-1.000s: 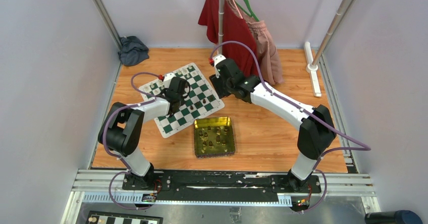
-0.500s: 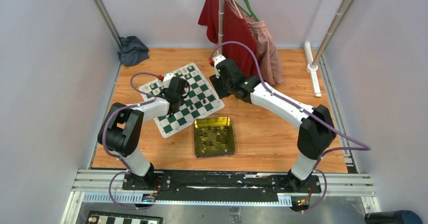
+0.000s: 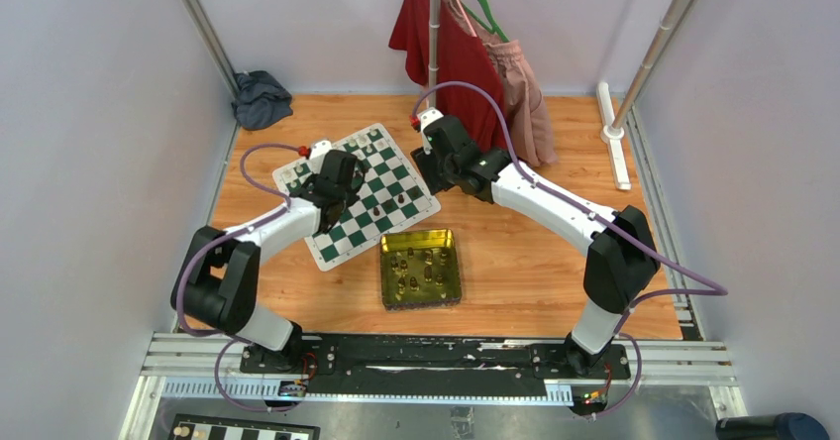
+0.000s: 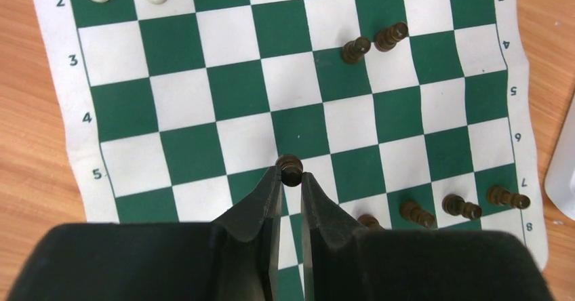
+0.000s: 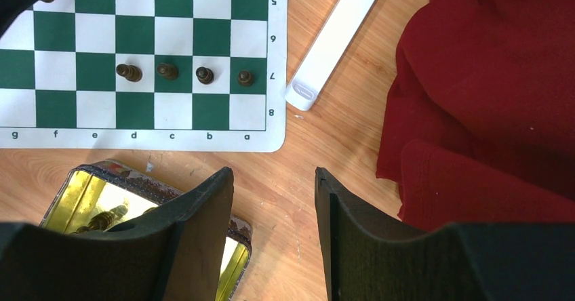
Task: Set up the chess pieces on the board
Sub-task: Pick up the chess piece from the chessboard, then place the chess piece on the chessboard.
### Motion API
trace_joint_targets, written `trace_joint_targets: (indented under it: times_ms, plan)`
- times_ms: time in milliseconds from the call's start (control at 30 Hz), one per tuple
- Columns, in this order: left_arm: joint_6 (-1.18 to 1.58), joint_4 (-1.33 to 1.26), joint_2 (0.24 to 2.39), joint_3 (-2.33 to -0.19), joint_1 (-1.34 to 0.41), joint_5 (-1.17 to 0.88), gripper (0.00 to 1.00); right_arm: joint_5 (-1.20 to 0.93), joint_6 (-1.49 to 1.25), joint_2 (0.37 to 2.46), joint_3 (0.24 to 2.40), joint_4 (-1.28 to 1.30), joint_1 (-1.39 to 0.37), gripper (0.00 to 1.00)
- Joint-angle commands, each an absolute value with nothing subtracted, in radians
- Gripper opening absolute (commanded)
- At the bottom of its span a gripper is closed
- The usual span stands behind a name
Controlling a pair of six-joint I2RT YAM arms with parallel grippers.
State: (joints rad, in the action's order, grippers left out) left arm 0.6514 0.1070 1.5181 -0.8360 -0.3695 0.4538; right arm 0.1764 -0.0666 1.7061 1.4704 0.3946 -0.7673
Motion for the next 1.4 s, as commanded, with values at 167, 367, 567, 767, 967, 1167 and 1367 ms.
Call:
trace_joint_targets:
  times_ms: [167, 367, 567, 767, 967, 1167, 1367]
  plan:
    - [0.669, 0.14, 1.379, -0.725, -0.416, 0.442, 0.0, 0.174, -0.084, 1.668, 1.443, 0.423, -0.757, 0.52]
    - [0.666, 0.139, 1.352, -0.694, -0.458, 0.424, 0.0, 0.173, -0.094, 1.645, 1.416, 0.419, -0.756, 0.52]
    - [0.669, 0.121, 1.356, -0.671, -0.474, 0.412, 0.0, 0.172, -0.102, 1.621, 1.388, 0.418, -0.757, 0.52]
    - [0.662, 0.104, 1.403, -0.683, -0.485, 0.4, 0.0, 0.176, -0.102, 1.605, 1.369, 0.417, -0.757, 0.52]
    - [0.652, 0.098, 1.453, -0.714, -0.493, 0.396, 0.0, 0.183, -0.102, 1.601, 1.359, 0.418, -0.757, 0.52]
    - [0.643, 0.094, 1.499, -0.748, -0.502, 0.397, 0.0, 0.189, -0.099, 1.604, 1.359, 0.418, -0.757, 0.52]
    - [0.64, 0.092, 1.516, -0.772, -0.511, 0.402, 0.0, 0.19, -0.099, 1.61, 1.358, 0.418, -0.757, 0.52]
